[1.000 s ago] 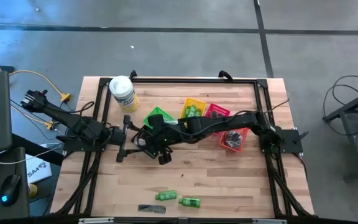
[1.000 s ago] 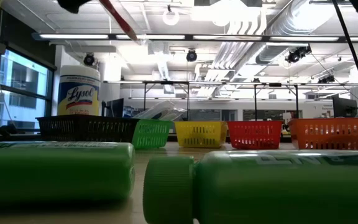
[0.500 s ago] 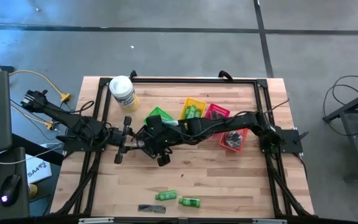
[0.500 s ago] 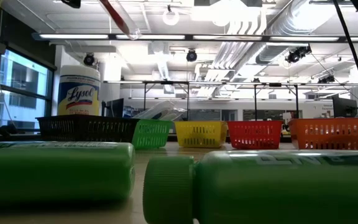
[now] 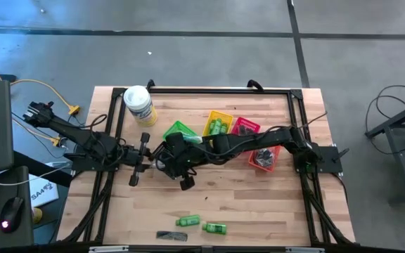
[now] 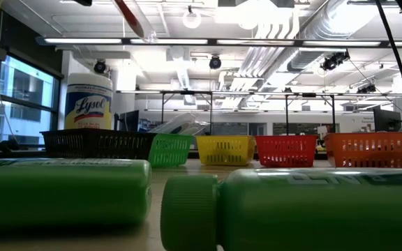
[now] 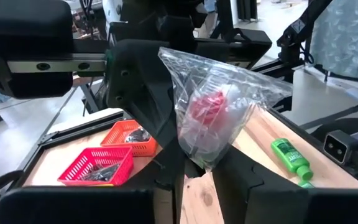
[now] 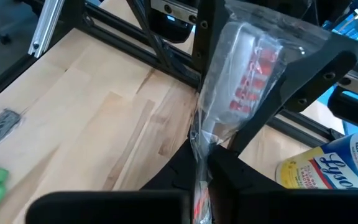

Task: Pick & Place Travel size toiletries
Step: Put the orange toothbrush into the green bin

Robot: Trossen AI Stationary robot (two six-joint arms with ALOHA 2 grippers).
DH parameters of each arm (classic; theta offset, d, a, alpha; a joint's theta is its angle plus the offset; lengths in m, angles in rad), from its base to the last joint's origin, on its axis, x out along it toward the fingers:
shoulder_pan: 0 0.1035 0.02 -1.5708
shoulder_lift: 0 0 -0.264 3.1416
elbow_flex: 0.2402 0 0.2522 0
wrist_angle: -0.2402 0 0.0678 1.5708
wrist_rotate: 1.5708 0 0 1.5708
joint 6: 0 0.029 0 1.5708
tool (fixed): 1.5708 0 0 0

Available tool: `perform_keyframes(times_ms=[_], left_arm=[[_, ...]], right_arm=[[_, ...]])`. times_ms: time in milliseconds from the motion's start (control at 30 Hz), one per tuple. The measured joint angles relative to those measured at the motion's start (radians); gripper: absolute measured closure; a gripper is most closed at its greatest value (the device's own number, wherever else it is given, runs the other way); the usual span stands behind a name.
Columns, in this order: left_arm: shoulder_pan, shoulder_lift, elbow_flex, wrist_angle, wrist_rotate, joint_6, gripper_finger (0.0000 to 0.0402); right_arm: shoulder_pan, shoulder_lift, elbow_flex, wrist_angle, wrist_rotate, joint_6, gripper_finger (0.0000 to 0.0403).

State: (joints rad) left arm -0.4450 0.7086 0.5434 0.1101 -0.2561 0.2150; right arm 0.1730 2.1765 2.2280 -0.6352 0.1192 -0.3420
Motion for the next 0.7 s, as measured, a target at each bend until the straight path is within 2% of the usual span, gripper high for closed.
perform_keyframes(times_ms=[100,233,333,467,600,700], left_arm=[[0.000,0.016,0.000,0.005,0.000,0.017,0.0354],[0.000,0.038,0.000,0.031,0.005,0.025,0.0396],[0.000,0.049,0.001,0.053,0.011,0.026,0.0400],[0.000,0.063,0.002,0.059,0.000,0.026,0.0401],[0.001,0.062,0.002,0.054,-0.006,0.025,0.0401],[0.001,0.062,0.002,0.045,-0.028,0.024,0.0401]], right_arm=[[0.000,0.000,0.000,-0.013,0.000,0.000,0.0378],[0.000,0.000,0.000,-0.020,-0.005,-0.001,0.0354],[-0.003,0.002,0.000,-0.015,0.011,0.000,0.0349],[-0.016,0.003,-0.001,-0.032,0.007,0.002,0.0355],[-0.027,0.003,-0.001,-0.046,-0.010,0.004,0.0386],[-0.037,0.003,-0.001,-0.053,-0.015,0.004,0.0389]])
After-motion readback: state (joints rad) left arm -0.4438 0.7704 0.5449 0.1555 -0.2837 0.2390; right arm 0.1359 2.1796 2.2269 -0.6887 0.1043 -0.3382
